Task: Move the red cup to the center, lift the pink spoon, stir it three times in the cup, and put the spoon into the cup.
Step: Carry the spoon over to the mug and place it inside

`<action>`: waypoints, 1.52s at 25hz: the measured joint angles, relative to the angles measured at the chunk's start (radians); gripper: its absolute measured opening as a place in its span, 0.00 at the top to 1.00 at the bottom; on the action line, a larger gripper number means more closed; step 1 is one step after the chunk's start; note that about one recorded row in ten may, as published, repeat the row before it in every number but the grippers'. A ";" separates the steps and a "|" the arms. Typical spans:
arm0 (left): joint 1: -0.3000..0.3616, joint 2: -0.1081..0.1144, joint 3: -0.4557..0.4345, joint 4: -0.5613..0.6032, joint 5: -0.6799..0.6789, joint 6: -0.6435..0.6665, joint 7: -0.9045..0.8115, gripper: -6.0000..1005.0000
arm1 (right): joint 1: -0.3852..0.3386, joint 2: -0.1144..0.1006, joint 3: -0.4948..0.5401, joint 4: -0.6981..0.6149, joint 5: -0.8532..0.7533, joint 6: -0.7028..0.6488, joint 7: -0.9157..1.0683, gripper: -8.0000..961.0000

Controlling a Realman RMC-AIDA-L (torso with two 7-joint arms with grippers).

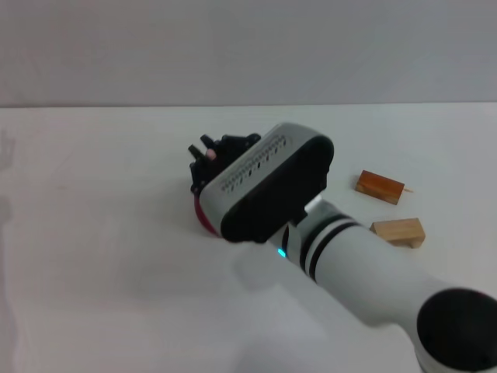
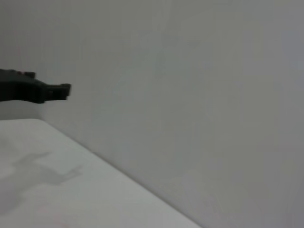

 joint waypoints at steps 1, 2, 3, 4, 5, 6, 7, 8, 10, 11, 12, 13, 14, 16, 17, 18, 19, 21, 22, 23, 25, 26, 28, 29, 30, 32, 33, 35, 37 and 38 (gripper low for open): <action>-0.002 0.000 0.000 0.000 0.000 0.000 0.000 0.16 | 0.009 0.000 0.010 -0.010 0.000 0.000 0.002 0.78; -0.004 0.000 0.000 0.001 0.000 0.000 0.000 0.16 | 0.015 0.000 0.020 -0.020 0.000 0.000 0.004 0.78; -0.006 0.000 0.000 0.001 0.000 0.000 0.000 0.16 | 0.020 0.000 0.028 -0.028 0.000 0.000 0.004 0.78; -0.008 0.000 0.001 0.002 0.001 0.000 0.000 0.16 | 0.024 0.000 0.038 -0.035 0.001 -0.001 0.004 0.78; -0.008 -0.001 0.001 0.003 0.001 0.000 0.000 0.16 | 0.025 0.000 0.044 -0.040 0.001 -0.003 0.004 0.78; -0.008 -0.001 0.001 0.003 0.001 0.000 0.000 0.16 | 0.022 -0.001 0.049 -0.040 0.001 -0.005 0.004 0.77; -0.009 -0.001 0.001 0.003 0.001 0.000 0.000 0.16 | 0.017 -0.002 0.053 -0.039 0.001 -0.007 0.004 0.77; -0.009 -0.001 0.001 0.003 0.001 0.000 0.000 0.16 | 0.006 -0.004 0.053 -0.035 0.001 -0.007 0.003 0.77; -0.009 -0.001 0.001 0.004 0.001 0.000 0.000 0.16 | -0.021 -0.007 0.049 -0.014 0.001 -0.007 0.001 0.77; -0.009 -0.001 0.001 0.004 0.001 0.000 0.000 0.16 | -0.034 -0.007 0.044 -0.002 0.001 -0.005 -0.001 0.77; -0.009 -0.001 0.001 0.005 0.001 0.000 0.000 0.16 | -0.051 -0.008 0.039 0.013 0.000 -0.005 -0.002 0.77; -0.010 -0.001 0.001 0.005 0.002 0.000 0.000 0.16 | -0.065 -0.008 0.032 0.027 -0.002 -0.001 -0.002 0.77; -0.010 -0.001 0.001 0.005 0.002 0.000 0.000 0.16 | -0.074 -0.008 0.027 0.038 -0.004 -0.001 -0.003 0.77; -0.009 -0.002 0.001 0.005 0.002 0.000 0.000 0.16 | -0.083 -0.009 0.015 0.052 -0.005 0.000 -0.003 0.77; -0.008 -0.002 0.001 0.005 0.002 -0.001 0.000 0.16 | -0.081 -0.008 0.011 0.052 -0.006 0.001 -0.003 0.77; -0.007 -0.002 0.001 0.005 0.001 -0.001 0.000 0.16 | -0.076 -0.006 0.007 0.050 -0.006 0.003 -0.003 0.77; -0.007 -0.002 0.001 0.005 0.001 -0.001 0.000 0.16 | -0.066 -0.004 0.005 0.043 -0.006 0.006 -0.003 0.76; -0.008 -0.002 0.001 0.005 0.002 -0.001 0.000 0.16 | -0.033 -0.002 0.002 0.015 -0.005 0.014 0.000 0.76; -0.008 -0.002 0.001 0.005 0.002 -0.001 0.000 0.16 | -0.016 -0.001 0.003 0.000 -0.001 0.016 0.002 0.76; -0.008 -0.002 0.001 0.005 0.002 -0.001 0.000 0.16 | -0.002 0.000 0.005 -0.013 0.003 0.019 0.004 0.76; -0.008 -0.002 0.001 0.005 0.002 -0.001 0.000 0.16 | 0.021 0.001 0.013 -0.036 0.012 0.022 0.014 0.76; -0.009 -0.003 0.001 0.004 0.001 -0.001 0.000 0.16 | 0.027 0.001 0.016 -0.043 0.015 0.024 0.019 0.76; -0.009 -0.003 0.001 0.004 0.001 -0.001 0.000 0.16 | 0.032 0.001 0.022 -0.051 0.016 0.028 0.026 0.76; -0.009 -0.003 0.001 0.004 0.001 -0.001 0.000 0.16 | 0.032 0.000 0.023 -0.052 0.016 0.030 0.027 0.76; -0.008 -0.003 0.001 0.004 0.001 -0.001 0.000 0.16 | 0.032 0.000 0.023 -0.052 0.016 0.032 0.027 0.76; -0.007 -0.003 0.001 0.005 0.000 0.001 0.000 0.16 | 0.030 -0.001 0.024 -0.052 0.015 0.046 0.027 0.75; -0.007 -0.003 0.001 0.005 0.000 0.001 0.000 0.16 | 0.031 -0.002 0.025 -0.056 0.015 0.072 0.027 0.75; -0.006 -0.003 0.001 0.004 -0.001 0.002 0.000 0.16 | 0.033 -0.003 0.027 -0.059 0.016 0.086 0.027 0.75; -0.006 -0.003 0.001 0.005 -0.001 0.002 0.000 0.16 | 0.035 -0.003 0.035 -0.066 0.021 0.112 0.028 0.75; -0.006 -0.003 0.001 0.004 -0.002 0.003 0.000 0.16 | 0.035 -0.003 0.039 -0.069 0.023 0.118 0.028 0.75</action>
